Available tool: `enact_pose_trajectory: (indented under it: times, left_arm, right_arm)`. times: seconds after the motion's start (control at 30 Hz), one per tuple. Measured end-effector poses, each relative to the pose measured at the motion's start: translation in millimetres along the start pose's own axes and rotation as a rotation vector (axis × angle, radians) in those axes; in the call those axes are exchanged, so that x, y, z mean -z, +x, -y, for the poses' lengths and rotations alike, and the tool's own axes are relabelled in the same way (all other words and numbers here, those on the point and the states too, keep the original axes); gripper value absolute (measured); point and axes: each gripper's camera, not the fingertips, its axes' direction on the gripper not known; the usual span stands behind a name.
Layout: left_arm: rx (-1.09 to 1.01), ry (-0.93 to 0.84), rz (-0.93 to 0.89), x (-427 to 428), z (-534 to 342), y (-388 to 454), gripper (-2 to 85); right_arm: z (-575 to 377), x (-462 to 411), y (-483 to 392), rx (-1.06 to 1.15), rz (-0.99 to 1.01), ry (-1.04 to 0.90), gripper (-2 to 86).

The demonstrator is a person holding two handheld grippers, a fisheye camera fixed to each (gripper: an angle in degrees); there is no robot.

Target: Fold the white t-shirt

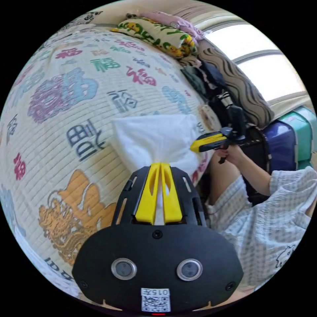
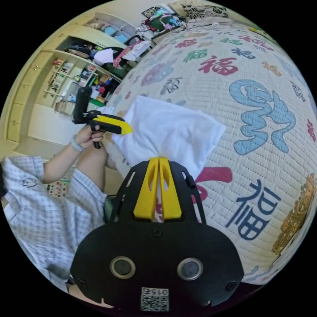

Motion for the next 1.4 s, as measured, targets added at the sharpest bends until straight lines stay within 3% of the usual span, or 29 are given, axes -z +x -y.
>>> enact_pose_trajectory:
  times: [0.13, 0.23, 0.3, 0.43, 0.57, 0.63, 0.67, 0.7, 0.77, 0.83, 0.9, 1.0, 1.17, 1.27, 1.4]
  left_arm:
    - [0.016, 0.004, 0.008, 4, -16, -15, 0.3]
    - [0.037, 0.065, 0.004, 24, -27, -23, 1.1]
    - [0.109, 0.167, -0.14, 38, -37, -43, 4.1]
    - [0.094, 0.307, -0.292, 42, -24, -54, 5.0]
    - [0.061, 0.282, -0.244, 1, 20, -52, 2.2]
    - [0.109, 0.22, -0.139, -21, 29, -65, 0.5]
    - [0.142, 0.176, -0.038, -33, 28, -78, -0.1]
    - [0.159, 0.187, -0.053, -37, 21, -93, -0.4]
    - [0.231, 0.217, -0.078, -34, 4, -115, -0.5]
    - [0.296, 0.238, 0.012, -24, -19, -132, -0.3]
    - [0.284, 0.275, -0.154, -16, -53, -158, 1.1]
    - [0.328, 0.25, -0.462, -30, -88, -199, 8.3]
    - [0.302, 0.151, -0.579, -80, -86, -234, 12.4]
    - [0.262, 0.112, -0.729, -121, -55, -245, 12.3]
    - [0.169, -0.042, -0.744, -170, -17, -237, 8.8]
  right_arm:
    - [-11, 11, 18, -0.076, -0.111, 0.042, -0.5]
    - [-28, 39, 41, -0.155, 0.02, 0.164, -0.2]
    - [-37, 51, 55, -0.178, 0.138, 0.229, 0.2]
    - [-25, 56, 56, -0.111, 0.117, 0.32, 0.5]
    - [27, 32, 53, -0.065, 0.175, 0.374, -0.3]
    - [47, 14, 60, -0.108, 0.123, 0.309, -0.4]
    - [56, 3, 66, -0.151, 0.044, 0.239, -0.5]
    - [58, 0, 70, -0.158, 0.014, 0.215, -0.5]
    - [52, 4, 88, -0.2, 0.056, 0.24, -0.4]
    - [40, 16, 101, -0.255, 0.028, 0.274, -0.1]
    - [23, 29, 115, -0.3, 0.026, 0.308, 0.5]
    - [-4, 39, 145, -0.295, 0.324, 0.312, 5.2]
    - [-5, 15, 177, -0.327, 0.494, 0.214, 12.4]
    - [22, -6, 185, -0.288, 0.6, 0.188, 11.7]
    - [61, -38, 183, -0.213, 0.657, 0.1, 8.2]
